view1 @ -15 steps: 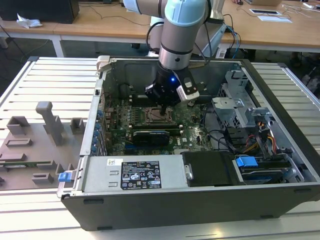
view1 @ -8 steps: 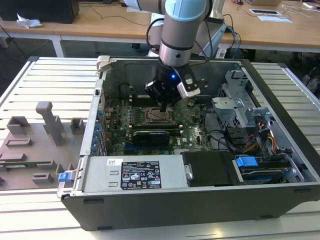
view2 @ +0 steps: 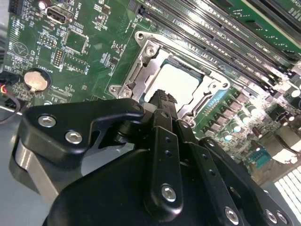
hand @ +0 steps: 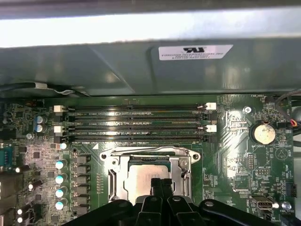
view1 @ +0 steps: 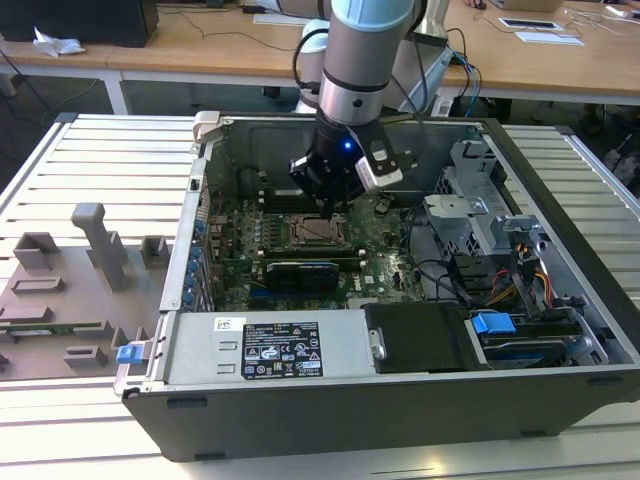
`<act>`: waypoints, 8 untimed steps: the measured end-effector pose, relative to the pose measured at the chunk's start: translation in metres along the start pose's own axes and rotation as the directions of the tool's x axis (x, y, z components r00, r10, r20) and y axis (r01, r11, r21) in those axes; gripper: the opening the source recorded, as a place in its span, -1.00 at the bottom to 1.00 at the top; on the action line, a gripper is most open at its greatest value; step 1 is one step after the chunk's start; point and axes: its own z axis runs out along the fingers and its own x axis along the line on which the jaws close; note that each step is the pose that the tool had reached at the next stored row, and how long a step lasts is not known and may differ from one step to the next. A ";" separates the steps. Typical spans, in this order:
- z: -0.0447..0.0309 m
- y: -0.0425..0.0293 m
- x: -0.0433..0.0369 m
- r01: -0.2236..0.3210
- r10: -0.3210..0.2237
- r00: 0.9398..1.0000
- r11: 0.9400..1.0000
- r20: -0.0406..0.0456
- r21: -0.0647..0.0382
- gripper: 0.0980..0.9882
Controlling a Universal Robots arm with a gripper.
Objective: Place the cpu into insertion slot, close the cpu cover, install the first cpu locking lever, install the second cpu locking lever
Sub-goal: 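Install the first cpu locking lever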
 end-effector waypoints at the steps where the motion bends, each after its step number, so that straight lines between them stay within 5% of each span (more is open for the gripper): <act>1: -0.0018 0.0001 0.0001 0.000 0.000 1.000 1.000 0.000 0.000 -0.98; 8: -0.0135 0.0006 0.0009 0.000 0.000 1.000 1.000 0.000 0.000 -0.98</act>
